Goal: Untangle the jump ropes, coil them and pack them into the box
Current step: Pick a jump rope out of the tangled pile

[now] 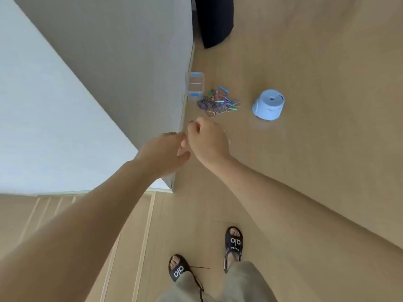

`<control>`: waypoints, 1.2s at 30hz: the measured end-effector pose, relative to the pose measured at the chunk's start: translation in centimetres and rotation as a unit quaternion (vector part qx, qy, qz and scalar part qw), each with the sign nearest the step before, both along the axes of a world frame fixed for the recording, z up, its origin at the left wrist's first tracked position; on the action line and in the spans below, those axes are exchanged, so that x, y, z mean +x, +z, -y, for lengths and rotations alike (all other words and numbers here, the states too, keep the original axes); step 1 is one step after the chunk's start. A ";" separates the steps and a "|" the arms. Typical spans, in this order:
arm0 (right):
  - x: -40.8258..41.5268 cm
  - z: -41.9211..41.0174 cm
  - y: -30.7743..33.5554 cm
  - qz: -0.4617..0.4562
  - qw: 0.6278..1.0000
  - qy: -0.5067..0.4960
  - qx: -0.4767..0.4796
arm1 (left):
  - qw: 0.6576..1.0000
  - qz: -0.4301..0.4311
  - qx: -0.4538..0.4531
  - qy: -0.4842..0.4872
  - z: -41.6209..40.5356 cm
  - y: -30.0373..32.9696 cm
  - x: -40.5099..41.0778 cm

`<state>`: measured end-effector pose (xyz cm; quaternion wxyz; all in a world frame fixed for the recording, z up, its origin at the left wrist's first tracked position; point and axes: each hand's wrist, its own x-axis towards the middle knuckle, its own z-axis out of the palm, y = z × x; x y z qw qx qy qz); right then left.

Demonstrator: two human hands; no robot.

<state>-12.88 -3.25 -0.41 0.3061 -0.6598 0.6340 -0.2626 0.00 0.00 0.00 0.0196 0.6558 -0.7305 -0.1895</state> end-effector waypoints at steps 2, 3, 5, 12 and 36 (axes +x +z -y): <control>-2.6 0.8 -1.3 -0.029 0.999 -0.006 0.025 | 1.000 0.009 0.021 0.006 1.2 -1.6 -2.5; -4.0 1.4 -2.4 -0.045 0.998 -0.010 0.045 | 0.999 0.011 0.033 0.004 1.7 -2.3 -3.9; -7.0 2.4 -4.1 -0.070 0.993 -0.001 0.091 | 0.997 0.012 0.072 -0.002 2.8 -3.7 -6.9; -17.9 6.1 -8.1 -0.123 0.974 0.021 0.187 | 0.989 0.014 0.146 -0.024 7.7 -6.7 -16.8; -33.8 35.2 -13.3 -0.179 0.940 0.078 0.279 | 0.982 0.016 0.186 -0.005 37.3 -11.7 -28.4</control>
